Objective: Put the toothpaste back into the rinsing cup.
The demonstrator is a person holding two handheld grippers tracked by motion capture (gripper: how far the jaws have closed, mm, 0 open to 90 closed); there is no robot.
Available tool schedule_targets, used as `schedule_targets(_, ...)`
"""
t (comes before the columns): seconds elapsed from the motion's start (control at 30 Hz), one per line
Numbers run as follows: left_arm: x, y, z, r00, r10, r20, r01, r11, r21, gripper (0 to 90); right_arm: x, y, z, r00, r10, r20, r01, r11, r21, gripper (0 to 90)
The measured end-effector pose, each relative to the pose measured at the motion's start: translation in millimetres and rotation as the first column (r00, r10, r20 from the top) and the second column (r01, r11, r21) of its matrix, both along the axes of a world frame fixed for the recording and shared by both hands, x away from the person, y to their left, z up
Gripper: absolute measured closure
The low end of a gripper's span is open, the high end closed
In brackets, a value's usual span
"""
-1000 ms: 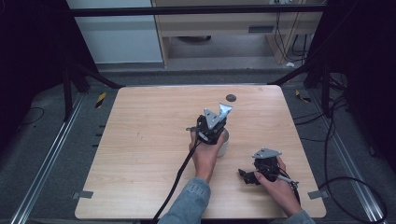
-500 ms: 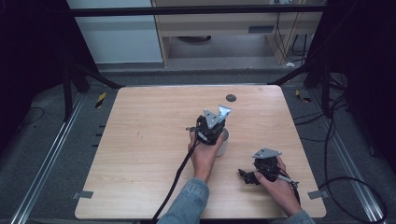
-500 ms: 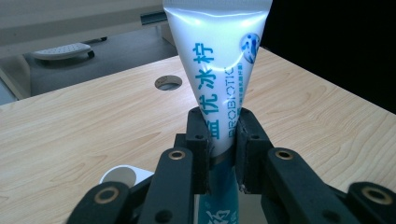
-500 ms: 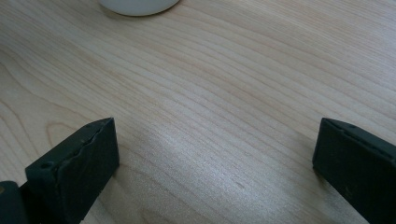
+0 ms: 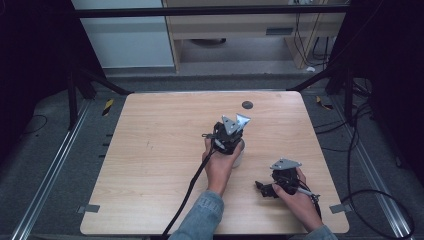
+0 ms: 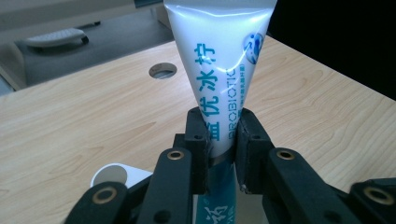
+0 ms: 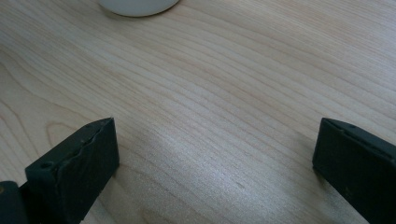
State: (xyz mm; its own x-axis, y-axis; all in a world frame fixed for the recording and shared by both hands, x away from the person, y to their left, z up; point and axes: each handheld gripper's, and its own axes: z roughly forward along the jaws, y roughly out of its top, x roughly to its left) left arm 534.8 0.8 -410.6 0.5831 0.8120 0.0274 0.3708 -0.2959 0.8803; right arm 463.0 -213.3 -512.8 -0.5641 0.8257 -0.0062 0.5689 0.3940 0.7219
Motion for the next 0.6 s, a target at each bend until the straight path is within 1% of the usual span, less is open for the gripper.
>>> schedule_targets(0.03, 0.8, 0.0, 1.1, 1.0000, -0.001, -0.007, 0.001, 1.0000, 0.005, 76.6, 0.1, -0.1, 0.0, 1.0000, 0.001, 0.001, -0.001, 1.000, -0.001, 0.6)
schedule_targets(0.1, 1.6, -0.5, 1.4, 0.9999, -0.003, -0.016, 0.003, 1.0000, -0.001, 76.2, -0.1, 0.0, 0.0, 1.0000, -0.001, 0.000, 0.001, 1.000, -0.001, 0.6)
schedule_targets(0.2, 0.9, -1.7, 0.8, 0.9999, -0.008, -0.011, 0.008, 1.0000, 0.003, 75.7, 0.0, -0.1, 0.1, 1.0000, 0.000, 0.001, 0.000, 1.000, -0.002, 0.6)
schedule_targets(0.3, 1.8, -1.5, 0.6, 0.9998, -0.009, -0.016, 0.009, 1.0000, -0.003, 75.0, 0.0, -0.1, 0.1, 1.0000, 0.000, 0.001, 0.000, 1.000, -0.002, 0.6)
schedule_targets(0.37, 2.2, -1.6, 0.1, 0.9998, -0.006, -0.019, 0.006, 1.0000, -0.006, 73.0, 0.0, -0.1, 0.1, 1.0000, 0.001, 0.001, -0.001, 1.000, -0.002, 0.6)
schedule_targets(0.6, 1.3, -2.4, -0.3, 0.9998, -0.006, -0.018, 0.007, 1.0000, 0.003, 69.2, -0.1, 0.0, 0.2, 1.0000, -0.001, -0.001, 0.001, 1.000, -0.001, 0.6)
